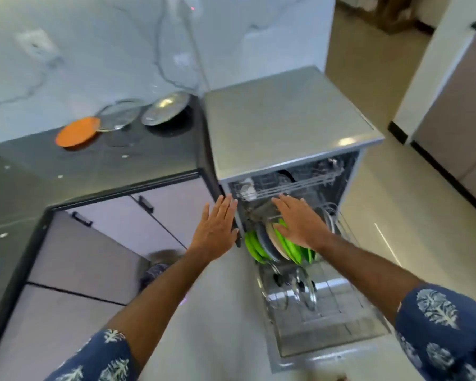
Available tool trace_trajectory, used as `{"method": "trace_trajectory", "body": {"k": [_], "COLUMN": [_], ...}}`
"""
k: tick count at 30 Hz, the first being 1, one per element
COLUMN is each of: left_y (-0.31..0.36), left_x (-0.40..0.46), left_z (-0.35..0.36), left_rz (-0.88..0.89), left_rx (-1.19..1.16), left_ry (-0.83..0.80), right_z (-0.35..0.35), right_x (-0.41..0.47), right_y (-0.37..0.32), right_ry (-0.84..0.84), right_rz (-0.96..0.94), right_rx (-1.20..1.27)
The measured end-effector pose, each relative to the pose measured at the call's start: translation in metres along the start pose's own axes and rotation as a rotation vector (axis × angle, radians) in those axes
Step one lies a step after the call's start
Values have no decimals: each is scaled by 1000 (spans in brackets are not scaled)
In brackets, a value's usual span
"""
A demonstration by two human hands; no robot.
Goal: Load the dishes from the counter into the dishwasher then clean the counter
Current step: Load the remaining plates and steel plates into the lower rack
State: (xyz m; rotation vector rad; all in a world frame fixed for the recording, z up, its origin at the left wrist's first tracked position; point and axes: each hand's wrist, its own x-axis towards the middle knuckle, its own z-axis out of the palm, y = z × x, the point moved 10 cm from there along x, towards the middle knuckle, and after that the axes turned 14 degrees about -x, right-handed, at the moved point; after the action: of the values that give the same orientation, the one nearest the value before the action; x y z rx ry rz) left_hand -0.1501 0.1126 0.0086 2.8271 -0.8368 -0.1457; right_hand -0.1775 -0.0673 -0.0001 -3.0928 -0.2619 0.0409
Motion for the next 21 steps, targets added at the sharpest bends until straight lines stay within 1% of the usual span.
{"method": "trace_trajectory", "body": {"k": [4,7,12,16,21], "left_y": [-102,-172,-263,-314,-369], "left_x": [-55,-102,-154,-160,-144], "left_z": [-75,-119,-168,-187,-195], "left_rz": [-101,-167,-271,-320,-367], "left_rx": [17,34,27,-7,-57], "left_ry": [96,138,206,238,253], "right_z": [-59,-89,-121,-137,-143], "right_x": [49,78,115,150,211], "right_y": [-92,-163,-262,-314,-350], "right_ry": [81,146,170,189,195], "right_rz": [-54,-87,-168,-241,-283], "right_rx": [-16,-9,-13,-39,-3]}}
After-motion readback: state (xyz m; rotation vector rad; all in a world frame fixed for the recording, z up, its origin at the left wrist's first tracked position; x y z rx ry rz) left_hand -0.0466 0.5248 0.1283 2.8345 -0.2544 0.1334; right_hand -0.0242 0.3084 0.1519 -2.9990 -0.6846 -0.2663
